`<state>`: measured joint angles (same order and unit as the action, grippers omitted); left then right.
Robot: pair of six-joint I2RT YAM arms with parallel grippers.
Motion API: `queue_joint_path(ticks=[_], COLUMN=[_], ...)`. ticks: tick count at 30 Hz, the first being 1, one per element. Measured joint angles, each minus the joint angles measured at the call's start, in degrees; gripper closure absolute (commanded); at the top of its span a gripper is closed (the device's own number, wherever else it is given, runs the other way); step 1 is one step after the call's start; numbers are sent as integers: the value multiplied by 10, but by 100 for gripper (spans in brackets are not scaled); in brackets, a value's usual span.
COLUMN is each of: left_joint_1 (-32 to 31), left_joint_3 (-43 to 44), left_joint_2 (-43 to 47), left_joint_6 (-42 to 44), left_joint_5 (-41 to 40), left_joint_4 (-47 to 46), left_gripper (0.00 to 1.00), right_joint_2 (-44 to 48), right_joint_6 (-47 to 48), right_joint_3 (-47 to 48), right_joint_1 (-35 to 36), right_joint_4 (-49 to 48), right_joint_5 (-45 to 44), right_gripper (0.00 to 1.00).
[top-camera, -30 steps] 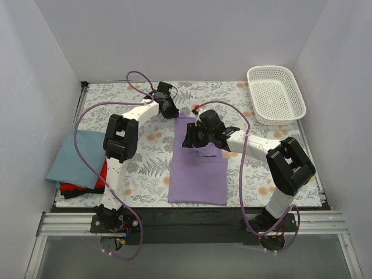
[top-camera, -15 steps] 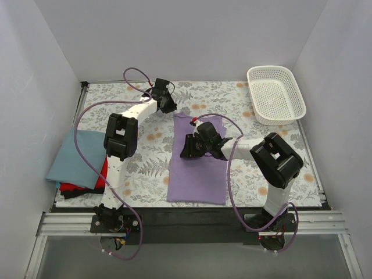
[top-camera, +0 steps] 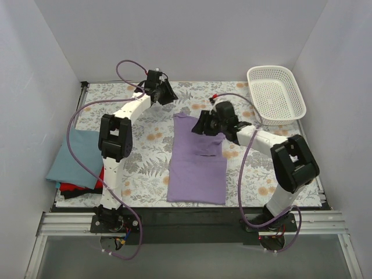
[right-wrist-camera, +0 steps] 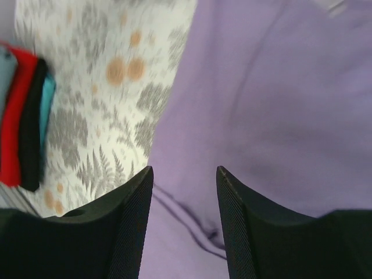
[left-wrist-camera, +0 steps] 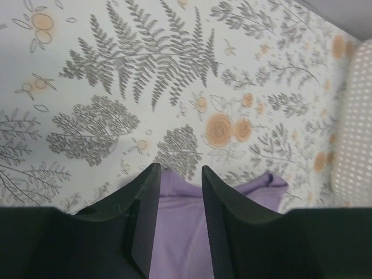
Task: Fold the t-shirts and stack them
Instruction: Fold the tshirt
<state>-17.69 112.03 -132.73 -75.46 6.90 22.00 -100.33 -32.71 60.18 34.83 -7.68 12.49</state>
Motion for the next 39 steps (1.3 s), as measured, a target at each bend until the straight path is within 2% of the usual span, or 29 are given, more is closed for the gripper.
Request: queue_joint_path(ticks=[6, 11, 22, 33, 39], left_joint_1=[-10, -42, -140, -170, -182], left_joint_3=[-78, -123, -153, -214, -234], left_joint_2=[81, 98, 92, 92, 92], left_joint_6=[-10, -19, -31, -39, -39], left_joint_5=[77, 119, 168, 179, 181], left_joint_4=[-20, -39, -46, -45, -45], left_gripper=[76, 78, 80, 83, 85], right_joint_2=[48, 24, -58, -87, -95], right_joint_6=[2, 11, 17, 13, 3], right_joint_3=[8, 8, 12, 36, 38], right_joint_1=[-150, -207, -231, -231, -232], right_joint_4=[26, 55, 80, 70, 61], right_joint_5=[-16, -19, -17, -14, -12], right_gripper=[48, 49, 50, 58, 77])
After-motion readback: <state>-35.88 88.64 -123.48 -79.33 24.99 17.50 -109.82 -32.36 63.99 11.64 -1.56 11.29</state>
